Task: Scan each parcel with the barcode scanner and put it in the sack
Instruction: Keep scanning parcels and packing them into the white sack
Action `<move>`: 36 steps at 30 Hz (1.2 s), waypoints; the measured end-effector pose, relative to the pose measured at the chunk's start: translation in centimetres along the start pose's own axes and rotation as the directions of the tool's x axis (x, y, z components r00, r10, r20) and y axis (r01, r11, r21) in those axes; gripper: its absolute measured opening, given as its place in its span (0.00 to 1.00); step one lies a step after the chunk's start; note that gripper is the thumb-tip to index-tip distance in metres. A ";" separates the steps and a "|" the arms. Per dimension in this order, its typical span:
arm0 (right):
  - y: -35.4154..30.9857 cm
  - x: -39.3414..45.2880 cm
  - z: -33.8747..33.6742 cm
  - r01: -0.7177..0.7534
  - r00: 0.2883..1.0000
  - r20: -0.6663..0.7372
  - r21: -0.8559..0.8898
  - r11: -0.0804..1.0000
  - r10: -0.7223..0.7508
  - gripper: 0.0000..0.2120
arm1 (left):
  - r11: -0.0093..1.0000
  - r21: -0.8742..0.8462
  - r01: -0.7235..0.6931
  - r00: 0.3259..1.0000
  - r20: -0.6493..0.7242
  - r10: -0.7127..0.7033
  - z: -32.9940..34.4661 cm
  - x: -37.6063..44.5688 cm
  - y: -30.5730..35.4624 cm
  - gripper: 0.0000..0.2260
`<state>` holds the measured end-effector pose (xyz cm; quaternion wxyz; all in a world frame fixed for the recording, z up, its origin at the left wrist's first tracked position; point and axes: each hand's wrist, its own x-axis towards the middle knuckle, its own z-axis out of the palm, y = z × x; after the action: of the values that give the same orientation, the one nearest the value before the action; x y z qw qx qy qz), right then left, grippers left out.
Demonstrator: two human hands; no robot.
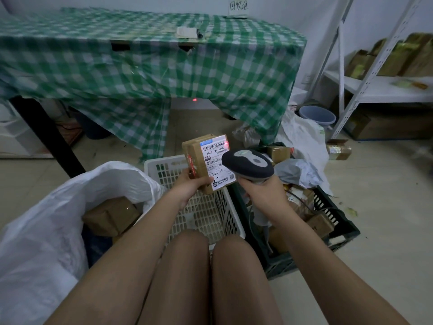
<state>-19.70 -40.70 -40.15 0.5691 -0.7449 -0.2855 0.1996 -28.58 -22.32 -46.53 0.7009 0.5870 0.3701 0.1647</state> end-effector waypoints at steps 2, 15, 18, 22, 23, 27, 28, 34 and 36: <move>0.1 0.1 -0.2 -0.009 1.000 -0.020 0.000 1.000 0.009 0.05 | 1.000 -0.014 0.004 1.000 0.007 -0.004 0.0 0.1 -0.1 0.26; -0.4 0.1 -0.3 0.010 1.000 -0.021 -0.074 0.997 -0.012 0.07 | 1.000 -0.010 0.013 1.000 0.025 -0.013 -0.1 0.3 -0.3 0.27; -0.5 0.0 -0.4 0.021 0.999 -0.031 -0.054 0.998 -0.023 0.05 | 1.000 -0.010 0.010 0.999 0.030 -0.010 -0.2 0.1 -0.2 0.27; -0.6 -0.1 -0.4 -0.020 1.000 -0.023 -0.034 0.999 0.019 0.03 | 1.000 -0.022 0.008 1.000 0.030 -0.007 -0.3 -0.4 0.1 0.27; -0.7 -0.2 -0.4 -0.033 0.999 -0.020 -0.022 0.999 0.033 0.04 | 1.000 -0.026 0.007 1.000 0.031 -0.006 -0.3 -0.7 0.2 0.27; -1.4 -0.5 -0.5 -0.053 0.998 -0.011 0.076 0.996 0.054 0.05 | 0.999 -0.028 -0.025 0.999 0.026 0.026 -0.6 -2.0 1.1 0.25; -1.6 -0.6 -0.4 -0.049 0.999 -0.013 0.111 0.993 0.051 0.06 | 0.999 -0.021 -0.042 0.999 0.014 0.042 -0.9 -2.5 1.4 0.24; -3.0 -0.6 1.1 -0.068 0.994 -0.067 0.196 0.978 0.083 0.06 | 0.974 0.024 -0.224 0.970 -0.090 0.225 -4.6 -7.6 3.5 0.27; -3.6 -0.6 2.5 -0.070 0.996 -0.044 0.192 0.979 0.080 0.10 | 0.956 0.029 -0.290 0.940 -0.181 0.291 -6.6 -9.7 3.7 0.26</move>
<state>-22.43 -38.51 -37.36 0.6370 -0.7022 -0.2218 0.2281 -39.05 -23.24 -40.10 0.6312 0.6183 0.3425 0.3192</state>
